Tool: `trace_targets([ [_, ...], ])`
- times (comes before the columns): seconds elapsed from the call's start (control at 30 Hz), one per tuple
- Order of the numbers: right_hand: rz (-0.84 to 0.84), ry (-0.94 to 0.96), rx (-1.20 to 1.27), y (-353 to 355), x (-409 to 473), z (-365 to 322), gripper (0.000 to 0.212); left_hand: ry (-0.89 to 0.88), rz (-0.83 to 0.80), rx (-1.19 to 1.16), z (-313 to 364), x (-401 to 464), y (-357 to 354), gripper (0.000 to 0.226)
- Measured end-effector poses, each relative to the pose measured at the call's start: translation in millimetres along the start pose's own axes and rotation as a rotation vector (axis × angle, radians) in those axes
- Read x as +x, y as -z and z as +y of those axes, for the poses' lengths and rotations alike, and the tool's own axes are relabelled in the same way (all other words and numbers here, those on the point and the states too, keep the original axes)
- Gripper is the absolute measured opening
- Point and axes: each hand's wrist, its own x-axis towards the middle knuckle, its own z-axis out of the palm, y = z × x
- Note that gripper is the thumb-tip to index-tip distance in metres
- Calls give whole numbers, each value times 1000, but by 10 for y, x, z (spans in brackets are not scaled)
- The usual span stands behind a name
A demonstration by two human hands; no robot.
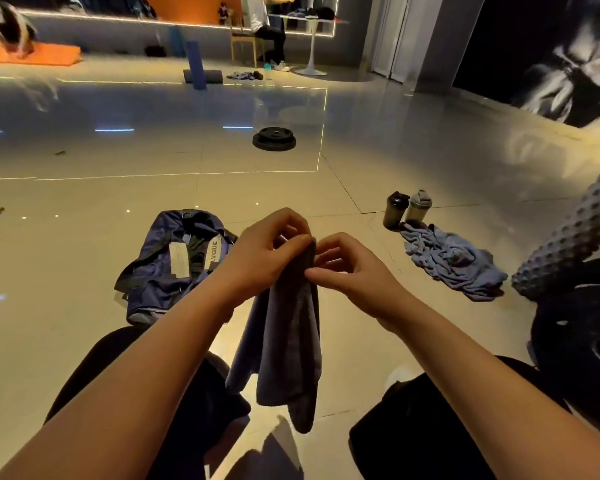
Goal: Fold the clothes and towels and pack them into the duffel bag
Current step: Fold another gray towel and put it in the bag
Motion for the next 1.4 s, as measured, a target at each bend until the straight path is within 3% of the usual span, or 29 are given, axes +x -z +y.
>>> trace_targets([
  [0.2,14,48,-20,-61,26,6,9,-33,5,-52,16,-7,-23,9],
  [0.43,255,7,122,183,143,23,4,114,154,-55,-161,135,131,13],
  [0.53,332,-16,214,228,161,21,4,132,56,0,-171,92,40,25],
  [0.63,295,-20,314,224,154,-7,4,142,-109,101,-211,48,-88,36],
  [0.97,417,-87,423,246,320,-86,8,168,-244,103,-107,23,-95,30],
  [1.23,232,-125,481,27,703,-174,1,241,-23,205,-123,-44,-9,45],
  [1.4,185,-88,536,11,571,-243,4,290,-51,373,-169,-175,-75,61],
])
